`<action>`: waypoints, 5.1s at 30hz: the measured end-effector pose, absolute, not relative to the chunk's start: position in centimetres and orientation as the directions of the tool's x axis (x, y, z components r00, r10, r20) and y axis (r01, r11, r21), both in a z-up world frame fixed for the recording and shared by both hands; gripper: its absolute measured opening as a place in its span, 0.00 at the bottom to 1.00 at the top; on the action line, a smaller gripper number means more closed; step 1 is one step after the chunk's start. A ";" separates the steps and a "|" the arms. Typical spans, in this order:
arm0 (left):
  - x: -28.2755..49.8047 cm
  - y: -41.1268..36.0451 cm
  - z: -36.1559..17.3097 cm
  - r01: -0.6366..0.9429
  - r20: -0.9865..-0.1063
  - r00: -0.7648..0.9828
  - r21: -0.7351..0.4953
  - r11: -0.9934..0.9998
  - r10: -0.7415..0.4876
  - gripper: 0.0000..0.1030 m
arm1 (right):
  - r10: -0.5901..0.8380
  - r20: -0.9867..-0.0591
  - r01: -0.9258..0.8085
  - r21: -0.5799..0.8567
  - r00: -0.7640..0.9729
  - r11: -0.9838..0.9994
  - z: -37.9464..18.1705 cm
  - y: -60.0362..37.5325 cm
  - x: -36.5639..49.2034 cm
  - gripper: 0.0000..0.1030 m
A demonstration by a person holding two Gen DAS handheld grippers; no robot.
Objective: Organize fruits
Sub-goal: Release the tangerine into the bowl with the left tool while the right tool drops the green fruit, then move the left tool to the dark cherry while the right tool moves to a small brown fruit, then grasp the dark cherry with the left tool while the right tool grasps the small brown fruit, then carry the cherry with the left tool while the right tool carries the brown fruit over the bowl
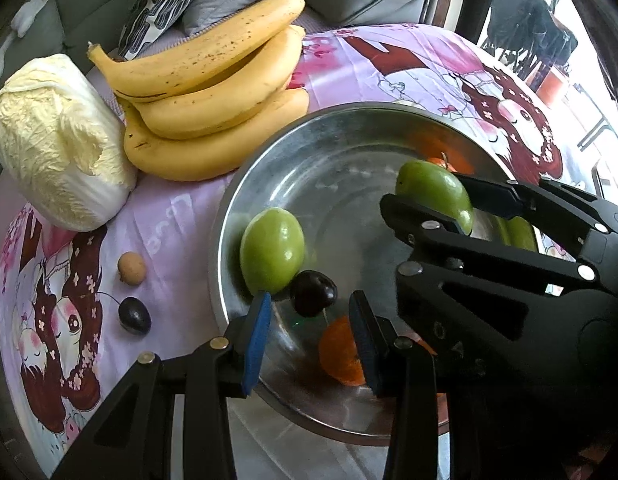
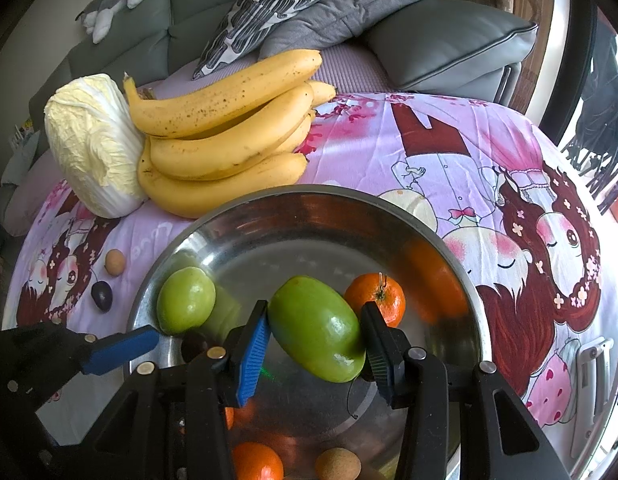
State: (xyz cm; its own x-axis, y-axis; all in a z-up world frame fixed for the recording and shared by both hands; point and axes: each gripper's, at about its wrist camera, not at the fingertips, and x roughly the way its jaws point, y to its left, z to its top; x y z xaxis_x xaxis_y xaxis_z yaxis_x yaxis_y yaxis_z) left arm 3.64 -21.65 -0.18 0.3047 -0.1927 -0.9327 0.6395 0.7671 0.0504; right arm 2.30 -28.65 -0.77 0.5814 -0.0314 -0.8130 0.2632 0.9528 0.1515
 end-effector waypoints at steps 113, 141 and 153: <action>13.5 -7.1 -4.1 0.300 -0.921 0.210 -0.259 0.918 -0.329 0.29 | 0.194 -0.770 -0.064 0.196 0.607 0.979 1.9 -16.9 10.4 0.49; 15.5 2.4 -2.0 0.105 -0.924 0.325 -0.175 0.979 -0.200 0.29 | 0.191 -0.846 -0.132 0.144 0.497 0.981 -2.4 -11.0 14.4 0.28; 13.7 -0.6 1.0 0.206 -0.898 0.364 -0.182 0.962 -0.248 0.29 | 0.187 -0.773 -0.056 0.194 0.606 0.980 1.1 -14.3 8.4 0.27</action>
